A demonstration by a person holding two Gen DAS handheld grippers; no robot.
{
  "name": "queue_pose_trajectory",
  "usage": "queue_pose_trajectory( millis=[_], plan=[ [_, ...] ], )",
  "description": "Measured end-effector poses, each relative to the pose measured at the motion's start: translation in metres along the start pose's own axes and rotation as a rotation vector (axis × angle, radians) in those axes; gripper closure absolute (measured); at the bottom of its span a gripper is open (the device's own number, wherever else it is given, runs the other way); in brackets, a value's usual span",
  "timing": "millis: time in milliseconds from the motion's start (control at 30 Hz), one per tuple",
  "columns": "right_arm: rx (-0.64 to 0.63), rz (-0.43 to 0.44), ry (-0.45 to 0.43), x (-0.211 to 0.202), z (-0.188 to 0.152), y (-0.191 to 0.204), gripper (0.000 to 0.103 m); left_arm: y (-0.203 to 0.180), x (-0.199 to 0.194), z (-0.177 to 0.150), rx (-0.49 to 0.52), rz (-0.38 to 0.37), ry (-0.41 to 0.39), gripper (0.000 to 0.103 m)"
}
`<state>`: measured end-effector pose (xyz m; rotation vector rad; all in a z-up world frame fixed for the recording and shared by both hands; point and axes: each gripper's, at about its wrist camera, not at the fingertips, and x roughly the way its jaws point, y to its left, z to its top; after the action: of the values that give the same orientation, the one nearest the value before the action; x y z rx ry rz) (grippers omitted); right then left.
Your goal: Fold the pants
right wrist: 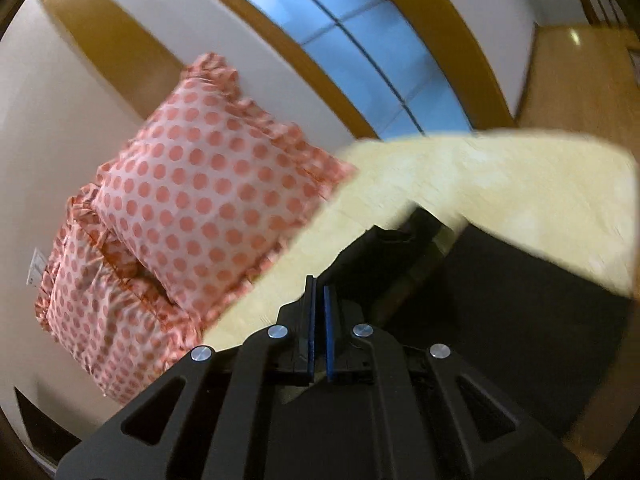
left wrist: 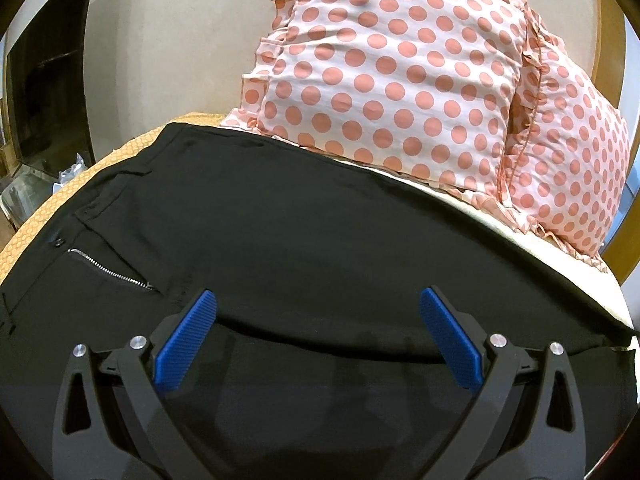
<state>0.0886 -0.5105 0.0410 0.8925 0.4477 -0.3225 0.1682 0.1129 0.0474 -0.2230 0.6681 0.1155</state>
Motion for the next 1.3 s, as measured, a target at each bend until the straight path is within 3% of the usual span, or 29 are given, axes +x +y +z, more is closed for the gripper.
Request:
queue_pose_trajectory(
  millis=[133,267,333,367,467,567,633,667,700,800,900,1000,1133,1233,1300],
  plan=[
    [0.117,-0.004,0.073,0.012,-0.011,-0.034,0.099,-0.001,0.001,0.0,0.006,0.005,0.004,0.002],
    [0.157,0.005,0.092,0.019,-0.011,-0.04,0.095,0.001,0.0,0.0,-0.005,0.011,-0.002,0.002],
    [0.181,0.01,0.097,0.019,-0.011,-0.045,0.077,0.001,0.001,0.0,-0.005,0.011,0.001,0.002],
    [0.193,0.006,0.088,0.017,-0.011,-0.048,0.062,0.0,0.001,0.0,-0.002,0.011,0.003,0.002],
    [0.195,0.015,0.056,0.014,-0.01,-0.049,0.058,-0.002,0.001,0.0,0.008,0.005,0.003,0.002],
    [0.183,0.013,0.041,0.016,-0.01,-0.047,0.063,-0.004,0.0,0.0,0.016,-0.003,-0.002,0.002],
    [0.189,0.012,0.056,0.024,-0.01,-0.048,0.077,-0.004,-0.001,0.0,0.019,-0.01,-0.006,0.002],
    [0.2,0.018,0.074,0.029,-0.011,-0.05,0.091,-0.004,-0.001,0.0,0.019,-0.017,-0.009,0.002],
    [0.216,0.028,0.096,0.034,-0.011,-0.053,0.099,-0.004,-0.002,0.0,0.018,-0.025,-0.011,0.002],
    [0.22,0.084,0.071,0.023,-0.006,-0.053,0.1,0.0,-0.011,-0.002,0.022,-0.07,-0.041,0.002],
    [0.211,0.157,-0.018,-0.017,0.003,-0.053,0.1,0.009,-0.028,0.001,0.027,-0.113,-0.06,0.002],
    [0.215,0.142,-0.041,-0.034,0.001,-0.062,0.1,0.019,-0.041,0.016,0.036,-0.108,-0.069,0.002],
    [0.26,0.084,0.009,-0.025,-0.013,-0.085,0.1,0.04,-0.048,0.042,-0.002,-0.16,-0.131,0.002],
    [0.282,0.081,0.02,-0.018,-0.019,-0.094,0.101,0.054,-0.029,0.072,-0.058,-0.121,-0.081,0.002],
    [0.263,0.084,0.013,-0.018,-0.017,-0.092,0.101,0.062,-0.005,0.094,-0.094,-0.101,-0.007,0.002]
  ],
)
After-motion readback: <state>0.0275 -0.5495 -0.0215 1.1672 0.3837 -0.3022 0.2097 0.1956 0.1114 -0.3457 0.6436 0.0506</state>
